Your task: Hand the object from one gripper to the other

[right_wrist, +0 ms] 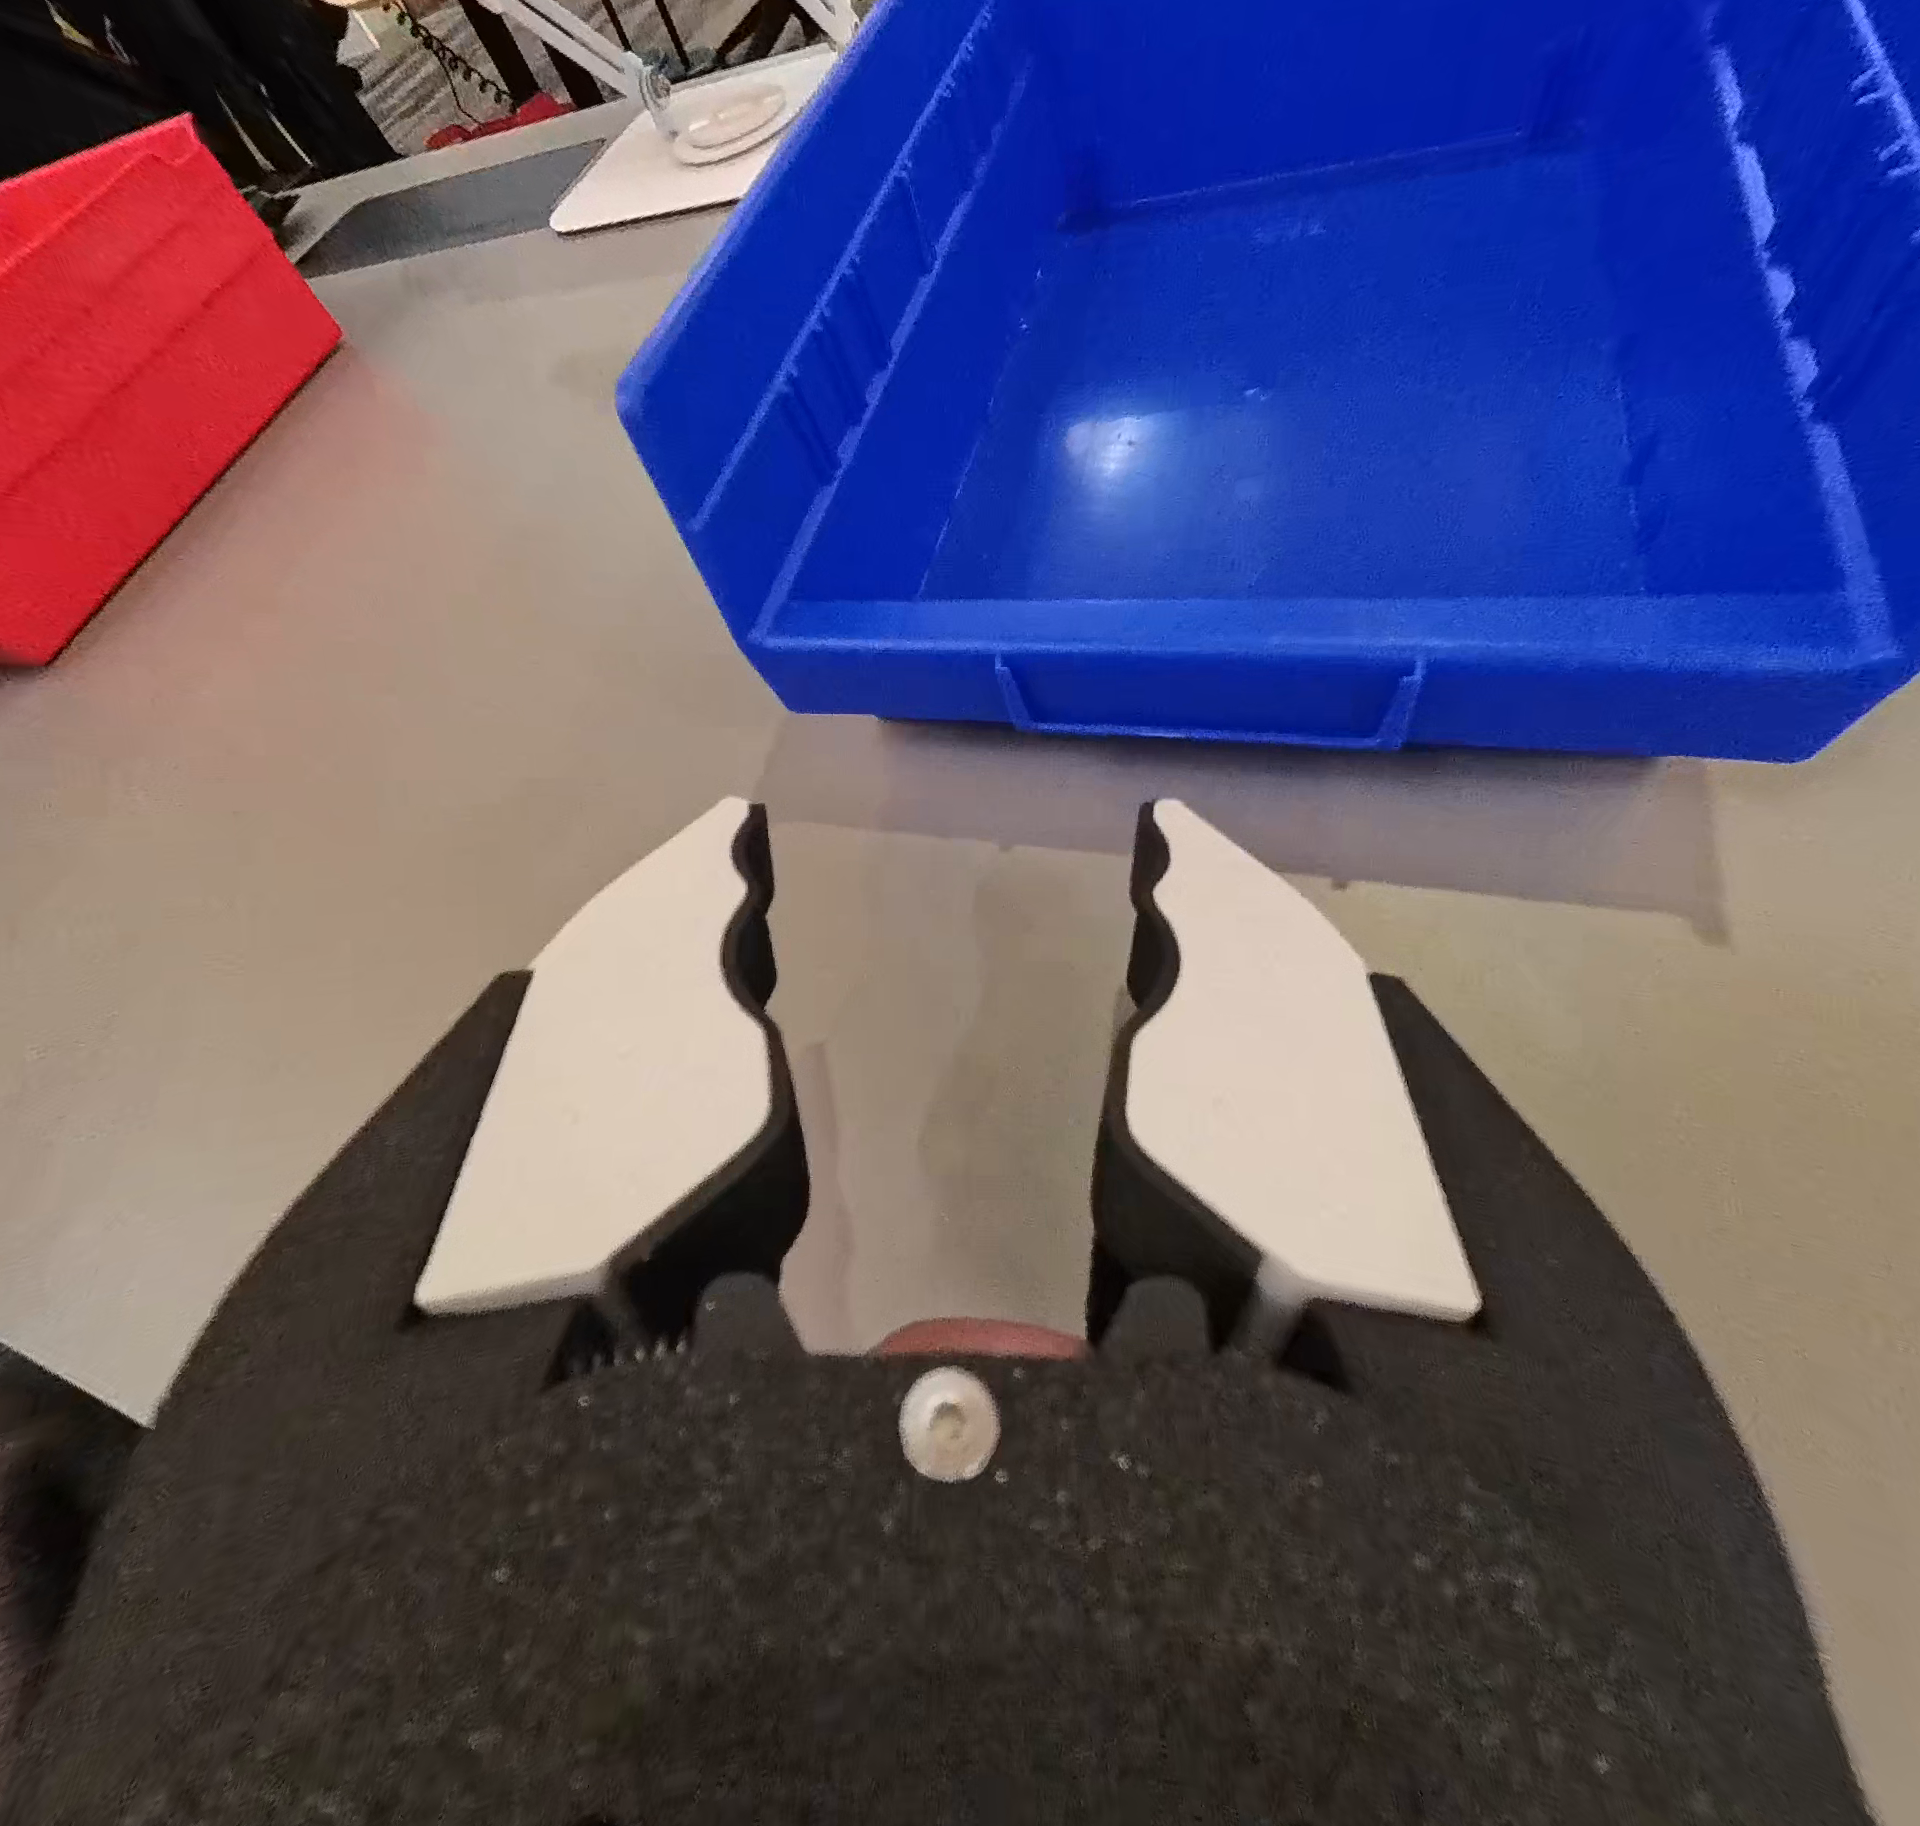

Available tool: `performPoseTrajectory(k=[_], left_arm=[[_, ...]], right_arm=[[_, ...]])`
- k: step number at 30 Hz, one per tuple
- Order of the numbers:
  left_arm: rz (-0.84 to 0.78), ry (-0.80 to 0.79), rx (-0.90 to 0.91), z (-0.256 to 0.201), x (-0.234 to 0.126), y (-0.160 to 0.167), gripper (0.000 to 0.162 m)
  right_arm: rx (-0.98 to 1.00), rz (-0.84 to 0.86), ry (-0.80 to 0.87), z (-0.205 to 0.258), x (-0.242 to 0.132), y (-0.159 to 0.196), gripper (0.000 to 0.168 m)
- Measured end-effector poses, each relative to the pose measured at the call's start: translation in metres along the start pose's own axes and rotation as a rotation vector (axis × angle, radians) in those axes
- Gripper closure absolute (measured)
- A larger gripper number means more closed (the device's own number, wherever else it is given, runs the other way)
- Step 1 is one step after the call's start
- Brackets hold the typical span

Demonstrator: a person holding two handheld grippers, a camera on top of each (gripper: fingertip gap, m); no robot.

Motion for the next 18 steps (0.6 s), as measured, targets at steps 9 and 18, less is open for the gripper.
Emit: performPoseTrajectory(k=[9, 18], left_arm=[[-0.051, -0.062, 0.715, 0.001, -0.014, -0.005, 0.092], [0.128, 0.047, 1.111, -0.001, 0.027, -0.010, 0.109]], right_arm=[[-0.024, 0.015, -0.004, 0.003, 0.004, -0.003, 0.102], [-0.052, 0.043, -0.002, 0.006, 0.008, -0.001, 0.103]])
Point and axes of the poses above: each gripper's, where its closed fingertips meet, x out along the fingers, y out of its underside, z = x × y across the jaws, the point moved 9 cm from there along -x, back along the fingers, and after that the axes turned 11 degrees about -z, right-handed, at the moved point
